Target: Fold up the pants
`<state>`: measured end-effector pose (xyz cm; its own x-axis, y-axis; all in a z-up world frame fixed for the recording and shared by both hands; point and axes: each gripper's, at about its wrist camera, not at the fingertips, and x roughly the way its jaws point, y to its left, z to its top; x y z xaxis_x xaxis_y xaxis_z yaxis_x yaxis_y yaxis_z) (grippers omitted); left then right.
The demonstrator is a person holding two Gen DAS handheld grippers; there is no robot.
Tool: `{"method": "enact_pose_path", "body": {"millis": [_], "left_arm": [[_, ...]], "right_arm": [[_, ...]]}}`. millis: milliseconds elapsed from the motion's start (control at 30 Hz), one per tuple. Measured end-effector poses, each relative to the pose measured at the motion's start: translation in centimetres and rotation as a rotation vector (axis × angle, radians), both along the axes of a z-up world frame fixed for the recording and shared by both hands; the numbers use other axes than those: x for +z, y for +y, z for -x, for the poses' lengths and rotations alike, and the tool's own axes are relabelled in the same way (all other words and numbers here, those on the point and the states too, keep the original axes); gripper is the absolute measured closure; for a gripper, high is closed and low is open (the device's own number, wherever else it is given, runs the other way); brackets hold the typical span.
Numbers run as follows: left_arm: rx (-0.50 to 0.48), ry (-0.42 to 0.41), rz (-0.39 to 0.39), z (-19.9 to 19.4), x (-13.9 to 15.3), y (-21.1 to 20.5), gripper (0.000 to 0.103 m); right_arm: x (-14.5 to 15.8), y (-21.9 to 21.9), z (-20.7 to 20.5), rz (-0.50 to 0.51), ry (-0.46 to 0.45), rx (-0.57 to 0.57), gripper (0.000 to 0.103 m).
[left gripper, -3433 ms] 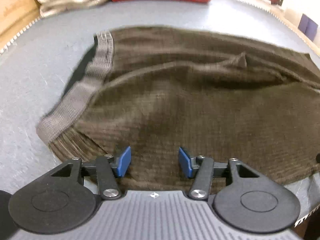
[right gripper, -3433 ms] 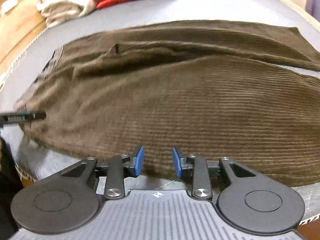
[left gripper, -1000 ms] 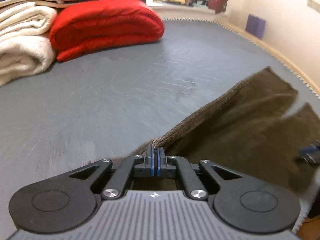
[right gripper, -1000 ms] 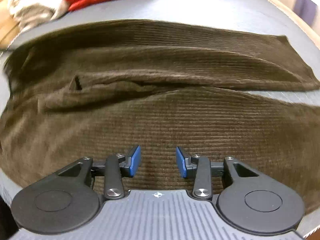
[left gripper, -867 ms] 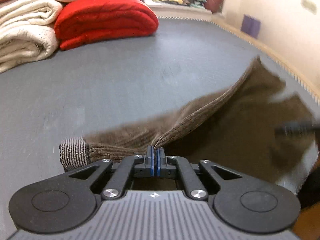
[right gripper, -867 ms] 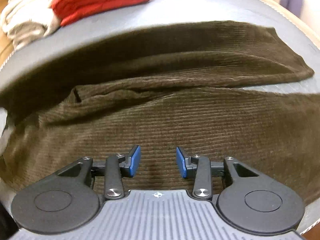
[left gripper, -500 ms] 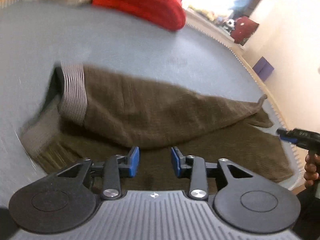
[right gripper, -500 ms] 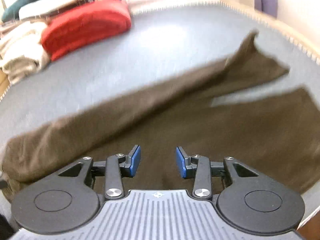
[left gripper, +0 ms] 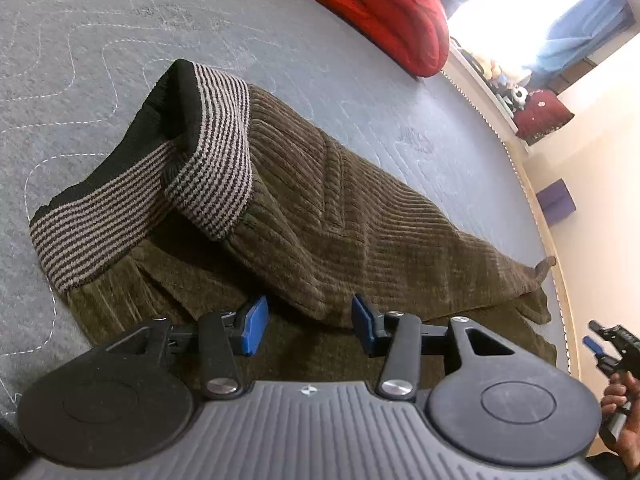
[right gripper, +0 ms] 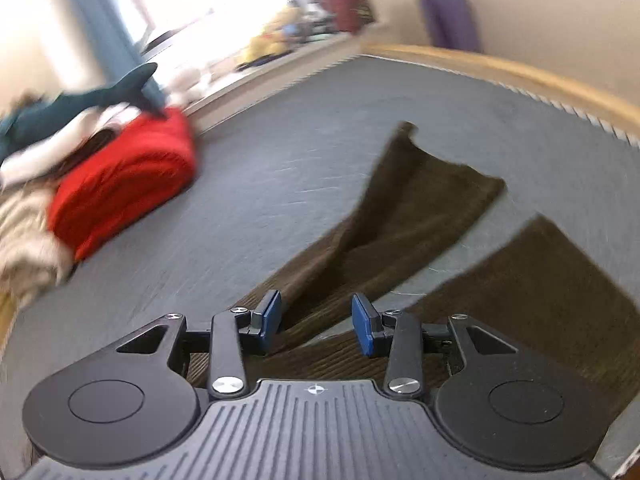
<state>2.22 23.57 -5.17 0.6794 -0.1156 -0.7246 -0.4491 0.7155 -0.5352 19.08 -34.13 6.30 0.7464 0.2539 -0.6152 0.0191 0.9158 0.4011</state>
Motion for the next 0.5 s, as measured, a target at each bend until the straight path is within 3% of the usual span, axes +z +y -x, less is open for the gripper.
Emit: {"method": "enact_pose_path", "body": {"millis": [67,167,400,500], "left_arm": [[0.004,0.002,-0.005,-0.2,0.0,0.1,0.052],[0.014,0.007,-0.012,-1.1,-0.4,0.1,0.052],[0.030,0.004,-0.052,-1.5,-0.8,0.2,0.054],[0.029,0.010,-0.092,-1.7,-0.6,-0.1,0.068]], "right_arm": [[-1.7,-0.4,-1.0,-0.034,0.053,-0.048,0.061],[-2.7,-0.9,-2.7,-0.102,0.062,-0.090,0.060],[-5.8,0.0,-8.9,-0.077,0.074,-0.092,0.060],[-6.8,0.6,-11.4,-0.095,0.084,-0.095,0.060]]}}
